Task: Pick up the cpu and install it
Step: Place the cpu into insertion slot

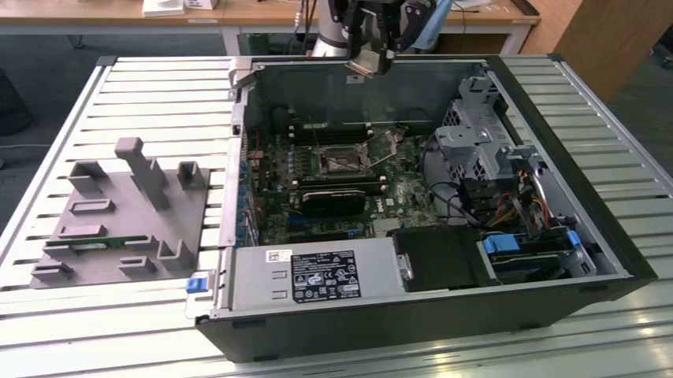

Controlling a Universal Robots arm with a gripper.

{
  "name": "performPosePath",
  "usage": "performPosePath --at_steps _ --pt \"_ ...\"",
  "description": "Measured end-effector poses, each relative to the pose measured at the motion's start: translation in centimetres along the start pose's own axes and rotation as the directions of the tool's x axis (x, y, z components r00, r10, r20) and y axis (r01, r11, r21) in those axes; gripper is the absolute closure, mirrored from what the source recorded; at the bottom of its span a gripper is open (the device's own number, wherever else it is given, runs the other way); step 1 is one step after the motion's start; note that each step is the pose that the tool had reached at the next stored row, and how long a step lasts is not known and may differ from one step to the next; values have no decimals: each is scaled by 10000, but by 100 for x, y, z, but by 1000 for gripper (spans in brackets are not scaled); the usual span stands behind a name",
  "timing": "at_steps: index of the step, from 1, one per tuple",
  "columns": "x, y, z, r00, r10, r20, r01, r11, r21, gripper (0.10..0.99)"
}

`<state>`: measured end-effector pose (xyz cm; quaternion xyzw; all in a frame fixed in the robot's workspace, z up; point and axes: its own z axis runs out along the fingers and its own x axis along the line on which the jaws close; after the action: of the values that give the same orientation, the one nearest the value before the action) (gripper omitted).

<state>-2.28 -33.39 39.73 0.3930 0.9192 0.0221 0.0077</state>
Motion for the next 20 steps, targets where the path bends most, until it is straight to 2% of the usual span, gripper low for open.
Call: performPosePath --at_steps 2,3,9,12,20 --pt "1 1 3 9987 500 24 -500 9987 -1 557" --pt "2 1 7 9944 1057 50 -1057 9944 -6 557" --pt "2 1 20 9813 1921 89 -1921 9814 -15 557" --pt "2 1 29 9706 2406 112 -2406 9706 -21 557" --pt "6 -2 55 9359 3520 163 -3519 9360 -40 557"
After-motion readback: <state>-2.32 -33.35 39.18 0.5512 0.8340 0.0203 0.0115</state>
